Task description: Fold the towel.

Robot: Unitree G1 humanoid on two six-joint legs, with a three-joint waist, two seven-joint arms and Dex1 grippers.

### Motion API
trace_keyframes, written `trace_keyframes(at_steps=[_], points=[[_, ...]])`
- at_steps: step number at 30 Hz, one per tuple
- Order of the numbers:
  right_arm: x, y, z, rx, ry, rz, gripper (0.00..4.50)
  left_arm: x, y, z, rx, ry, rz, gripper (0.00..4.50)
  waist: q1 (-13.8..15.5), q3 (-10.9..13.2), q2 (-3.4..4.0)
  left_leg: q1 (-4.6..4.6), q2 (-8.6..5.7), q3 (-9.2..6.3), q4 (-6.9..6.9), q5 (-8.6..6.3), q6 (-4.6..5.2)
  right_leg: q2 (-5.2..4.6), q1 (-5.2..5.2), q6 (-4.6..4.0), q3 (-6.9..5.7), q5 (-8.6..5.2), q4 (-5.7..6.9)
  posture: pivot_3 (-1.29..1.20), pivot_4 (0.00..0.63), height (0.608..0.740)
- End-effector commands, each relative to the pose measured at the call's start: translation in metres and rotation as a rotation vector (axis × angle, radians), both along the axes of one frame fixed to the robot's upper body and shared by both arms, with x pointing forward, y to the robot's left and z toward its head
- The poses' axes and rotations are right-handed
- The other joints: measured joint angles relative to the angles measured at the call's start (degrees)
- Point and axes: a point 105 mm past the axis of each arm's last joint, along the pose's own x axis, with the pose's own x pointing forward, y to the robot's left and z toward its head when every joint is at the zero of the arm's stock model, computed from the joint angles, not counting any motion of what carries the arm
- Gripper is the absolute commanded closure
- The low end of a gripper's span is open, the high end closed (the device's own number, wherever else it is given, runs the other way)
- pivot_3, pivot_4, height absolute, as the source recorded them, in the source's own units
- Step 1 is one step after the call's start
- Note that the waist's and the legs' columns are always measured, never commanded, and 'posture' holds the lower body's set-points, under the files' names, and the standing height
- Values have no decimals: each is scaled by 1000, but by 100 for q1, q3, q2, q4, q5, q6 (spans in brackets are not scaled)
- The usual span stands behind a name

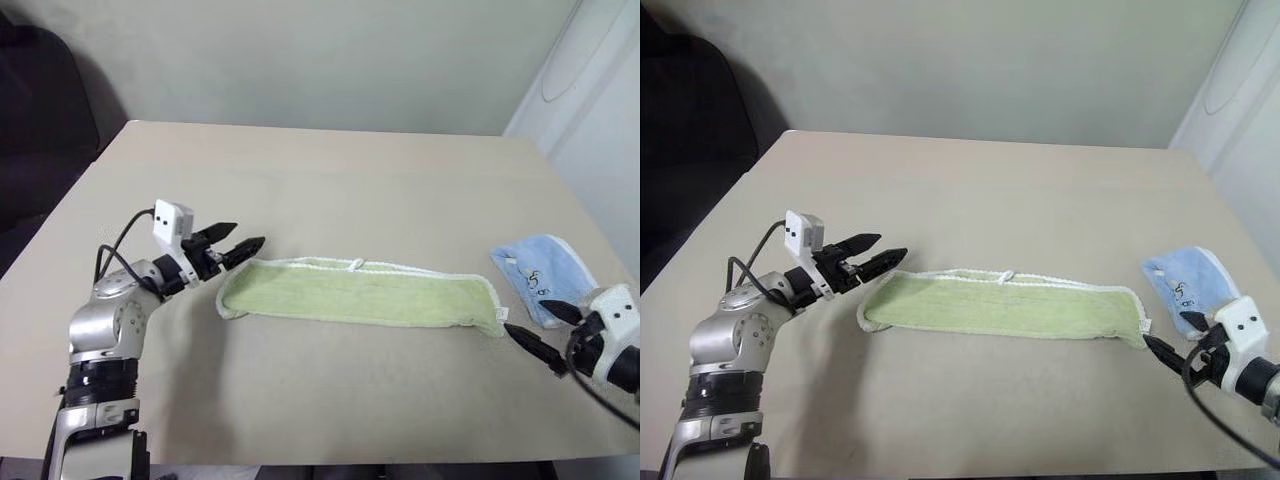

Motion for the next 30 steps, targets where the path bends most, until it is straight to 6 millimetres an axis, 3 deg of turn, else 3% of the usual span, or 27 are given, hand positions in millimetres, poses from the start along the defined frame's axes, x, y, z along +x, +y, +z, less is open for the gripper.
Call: trace_keyframes(at_steps=[1,6,12,23,30], points=[[-1,8,18,223,-12,-29,29,-3,-9,11,-1,-45,-32,0,-1,0,0,0,-1,1,0,0,0,1,1,7,1,-4,0,0,150,740],[-18,14,12,520,138,-36,29,-4,-12,10,-15,-45,-34,0,23,3,-8,0,-6,2,4,8,6,4,11,24,4,-16,-1,0,150,740],[-25,23,8,833,259,-70,29,-5,-17,8,-28,-41,-40,0,24,7,-14,-1,-6,0,5,10,5,4,11,27,6,-23,-1,0,150,740],[-11,42,-30,1072,444,-302,29,-6,-26,7,-43,-43,-47,0,23,6,-14,-2,-6,-2,4,6,5,2,8,29,7,-24,0,0,150,740],[2,33,-44,1172,444,-512,29,-9,-29,3,-56,-38,-42,0,16,1,-21,0,-4,-4,4,-1,3,2,7,29,5,-24,0,0,150,740]])
